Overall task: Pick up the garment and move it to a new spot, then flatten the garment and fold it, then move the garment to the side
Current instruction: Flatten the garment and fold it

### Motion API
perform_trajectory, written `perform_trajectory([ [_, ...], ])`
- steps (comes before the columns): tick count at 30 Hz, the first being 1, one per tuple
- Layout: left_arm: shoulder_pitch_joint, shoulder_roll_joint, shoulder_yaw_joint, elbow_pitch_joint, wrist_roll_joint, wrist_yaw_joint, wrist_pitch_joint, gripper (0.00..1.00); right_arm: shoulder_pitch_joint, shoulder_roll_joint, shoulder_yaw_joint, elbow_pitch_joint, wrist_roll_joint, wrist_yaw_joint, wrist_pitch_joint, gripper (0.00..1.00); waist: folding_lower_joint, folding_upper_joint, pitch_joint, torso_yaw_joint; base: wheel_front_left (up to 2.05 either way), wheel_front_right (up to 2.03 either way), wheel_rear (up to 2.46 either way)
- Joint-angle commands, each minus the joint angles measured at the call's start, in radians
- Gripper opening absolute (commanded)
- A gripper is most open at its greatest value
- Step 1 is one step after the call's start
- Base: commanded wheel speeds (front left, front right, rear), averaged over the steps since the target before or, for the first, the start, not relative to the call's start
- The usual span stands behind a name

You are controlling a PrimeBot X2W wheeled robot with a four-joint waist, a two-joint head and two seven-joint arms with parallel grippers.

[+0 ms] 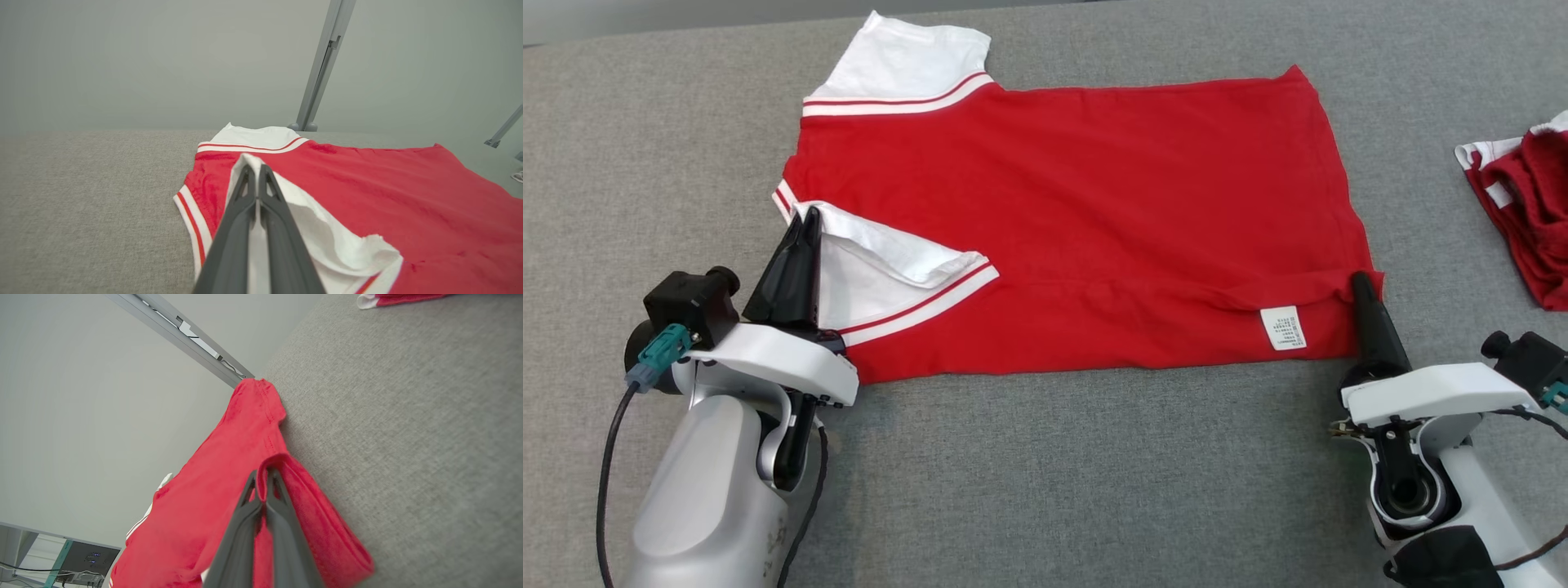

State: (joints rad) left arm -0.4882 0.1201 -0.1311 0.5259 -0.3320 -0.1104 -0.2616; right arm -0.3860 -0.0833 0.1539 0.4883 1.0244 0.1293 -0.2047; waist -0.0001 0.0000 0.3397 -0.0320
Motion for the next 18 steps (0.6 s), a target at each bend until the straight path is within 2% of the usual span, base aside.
perform_trajectory([
  [1, -0.024, 0.003, 0.008, 0.006, 0.013, -0.004, -0.004, 0.0, -0.008, -0.001, 0.012, 0.02, 0.014, 0.003, -0.005, 0.0, 0.0001, 0.0, 0.005, -0.004, 0.0, 0.0, 0.0],
  [5, -0.03, -0.006, 0.016, 0.023, 0.025, -0.009, -0.004, 0.0, -0.03, -0.007, 0.033, 0.044, 0.029, 0.003, -0.013, 0.0, 0.0001, 0.0, 0.003, -0.001, 0.0, 0.0, 0.0],
  [6, -0.031, -0.008, 0.018, 0.025, 0.028, -0.011, -0.004, 0.0, -0.035, -0.008, 0.036, 0.048, 0.033, 0.003, -0.017, 0.05, 0.0001, 0.0, 0.001, 0.0, 0.0, 0.0, 0.0],
  [8, -0.034, -0.012, 0.022, 0.027, 0.036, -0.012, -0.004, 0.0, -0.051, -0.009, 0.039, 0.062, 0.039, 0.003, -0.019, 0.48, 0.0001, 0.0, -0.002, 0.002, 0.0, 0.0, 0.0],
  [9, -0.035, -0.013, 0.025, 0.024, 0.041, -0.012, -0.004, 0.0, -0.059, -0.008, 0.042, 0.068, 0.044, 0.003, -0.021, 1.0, 0.0001, 0.0, -0.004, 0.003, 0.0, 0.0, 0.0],
  [10, -0.035, -0.013, 0.028, 0.021, 0.046, -0.013, -0.004, 0.15, -0.069, -0.007, 0.047, 0.072, 0.047, 0.003, -0.016, 1.0, 0.0001, 0.0, -0.005, 0.003, 0.0, 0.0, 0.0],
  [11, -0.033, -0.015, 0.031, 0.02, 0.05, -0.014, -0.004, 0.48, -0.08, -0.009, 0.051, 0.074, 0.051, 0.003, -0.014, 1.0, 0.0001, 0.0, -0.006, 0.004, 0.0, 0.0, 0.0],
  [13, -0.029, -0.018, 0.033, 0.02, 0.056, -0.016, -0.004, 1.0, -0.098, -0.011, 0.057, 0.078, 0.055, 0.003, -0.019, 1.0, 0.0001, 0.0, -0.01, 0.007, 0.0, 0.0, 0.0],
  [18, -0.024, -0.026, 0.025, 0.033, 0.063, -0.019, -0.004, 1.0, -0.125, -0.017, 0.066, 0.079, 0.066, 0.003, -0.033, 1.0, 0.0001, 0.0, -0.02, 0.014, 0.0, 0.0, 0.0],
])
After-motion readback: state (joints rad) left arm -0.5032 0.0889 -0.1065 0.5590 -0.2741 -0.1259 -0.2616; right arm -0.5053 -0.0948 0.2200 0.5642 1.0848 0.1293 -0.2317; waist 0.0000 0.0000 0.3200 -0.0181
